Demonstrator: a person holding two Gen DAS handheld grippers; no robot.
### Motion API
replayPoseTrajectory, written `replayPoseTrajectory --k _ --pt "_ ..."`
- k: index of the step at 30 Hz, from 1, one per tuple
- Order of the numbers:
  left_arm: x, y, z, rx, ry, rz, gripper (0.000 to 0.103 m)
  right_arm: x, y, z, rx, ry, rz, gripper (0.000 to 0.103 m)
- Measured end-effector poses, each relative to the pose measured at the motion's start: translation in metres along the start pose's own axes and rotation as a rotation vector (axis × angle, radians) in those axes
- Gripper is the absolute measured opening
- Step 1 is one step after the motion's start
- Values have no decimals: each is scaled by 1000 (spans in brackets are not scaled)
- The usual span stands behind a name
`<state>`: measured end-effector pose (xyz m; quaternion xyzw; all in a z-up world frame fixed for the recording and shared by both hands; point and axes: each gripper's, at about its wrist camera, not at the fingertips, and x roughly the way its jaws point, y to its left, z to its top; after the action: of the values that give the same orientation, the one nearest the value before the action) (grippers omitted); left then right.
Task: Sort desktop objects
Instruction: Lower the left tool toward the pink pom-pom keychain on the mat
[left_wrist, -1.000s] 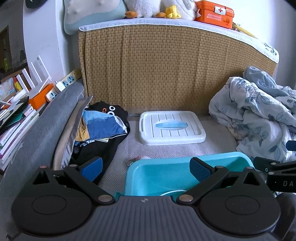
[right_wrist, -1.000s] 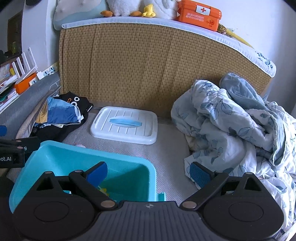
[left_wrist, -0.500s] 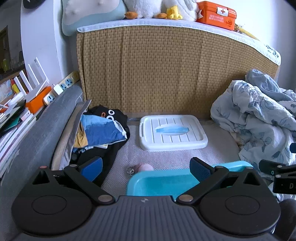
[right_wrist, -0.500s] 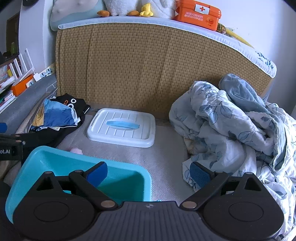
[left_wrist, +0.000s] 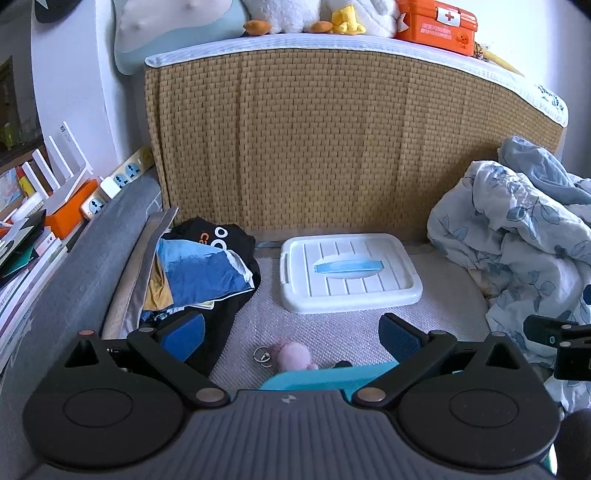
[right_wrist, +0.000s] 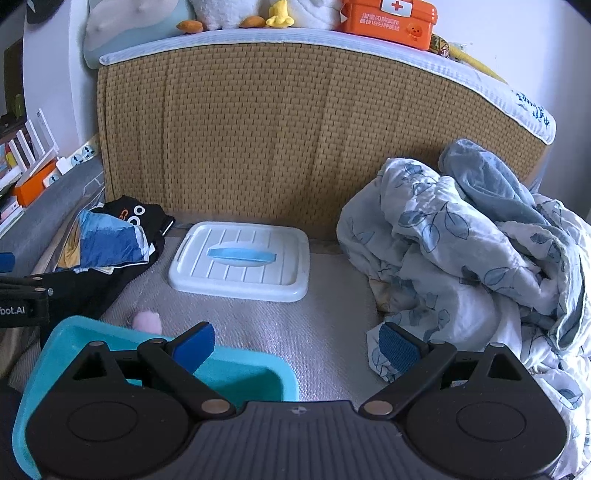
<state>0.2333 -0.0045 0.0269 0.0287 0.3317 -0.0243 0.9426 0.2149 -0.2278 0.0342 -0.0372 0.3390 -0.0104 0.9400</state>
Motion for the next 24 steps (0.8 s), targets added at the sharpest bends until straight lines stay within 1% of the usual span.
replayPoseTrajectory --k 5,12,14,19,21,22,23,24 --pt "6 -2 4 -7 8 6 103 8 1 7 3 1 2 98" --pt "10 -7 9 13 5 13 103 20 1 18 8 3 4 98" --pt "11 -7 10 13 3 14 103 10 -5 16 -3 1 8 98" --pt "16 -7 10 3 29 0 103 14 -3 18 -11 2 4 98" --pt "25 -7 10 -8 94 -6 103 20 -2 18 -7 25 14 98" --pt "30 -7 10 -13 128 -9 103 25 -1 19 -5 55 15 97" --pt "33 -7 10 -9 152 -4 103 30 0 20 -3 85 15 95" --pt "34 -8 10 1 158 -5 103 34 -1 20 0 103 20 92"
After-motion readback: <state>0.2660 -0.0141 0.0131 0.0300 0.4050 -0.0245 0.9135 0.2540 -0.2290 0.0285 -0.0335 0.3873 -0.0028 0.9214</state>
